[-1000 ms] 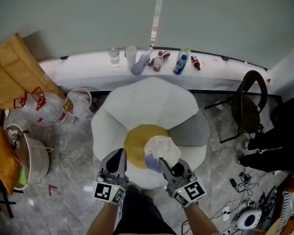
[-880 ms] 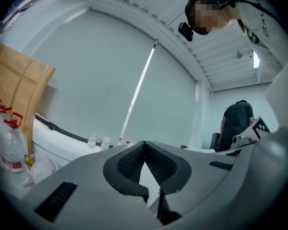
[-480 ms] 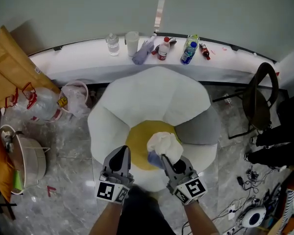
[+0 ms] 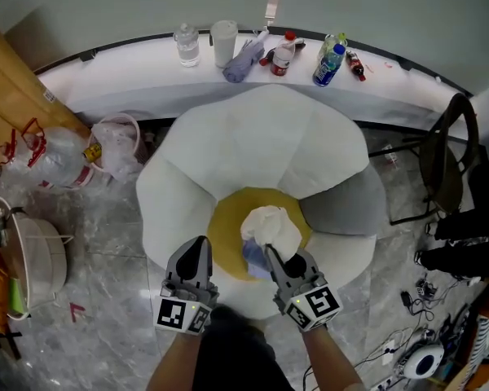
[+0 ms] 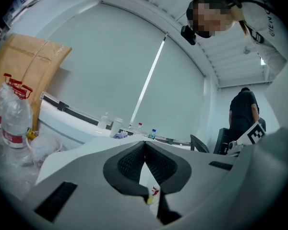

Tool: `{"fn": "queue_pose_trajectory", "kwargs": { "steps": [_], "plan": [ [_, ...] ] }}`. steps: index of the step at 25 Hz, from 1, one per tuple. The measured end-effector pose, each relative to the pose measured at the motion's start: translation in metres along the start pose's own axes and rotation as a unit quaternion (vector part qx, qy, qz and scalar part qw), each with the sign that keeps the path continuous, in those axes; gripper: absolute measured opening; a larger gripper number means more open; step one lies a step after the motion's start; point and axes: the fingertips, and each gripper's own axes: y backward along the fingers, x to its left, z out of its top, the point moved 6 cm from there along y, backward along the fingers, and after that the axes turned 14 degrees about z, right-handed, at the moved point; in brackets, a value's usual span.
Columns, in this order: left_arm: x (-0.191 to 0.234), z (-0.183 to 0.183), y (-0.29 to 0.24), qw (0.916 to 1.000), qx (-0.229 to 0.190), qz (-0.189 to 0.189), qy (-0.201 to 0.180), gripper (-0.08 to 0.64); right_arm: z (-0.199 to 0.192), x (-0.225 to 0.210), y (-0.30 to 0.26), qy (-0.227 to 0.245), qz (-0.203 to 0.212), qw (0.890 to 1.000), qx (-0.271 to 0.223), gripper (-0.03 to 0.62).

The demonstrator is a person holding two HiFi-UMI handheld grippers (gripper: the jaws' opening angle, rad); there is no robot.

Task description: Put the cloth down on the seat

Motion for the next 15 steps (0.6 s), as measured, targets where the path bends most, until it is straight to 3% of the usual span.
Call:
{"fn": "queue_pose_trajectory", "kwargs": {
  "steps": [15],
  "plan": [
    [0.033, -0.090, -0.032, 0.9999, -0.014, 0.000, 0.003, 0.014, -0.092, -0.062, -0.038, -0.017, -0.003, 1.000, 0.017, 0.066]
  ]
}}
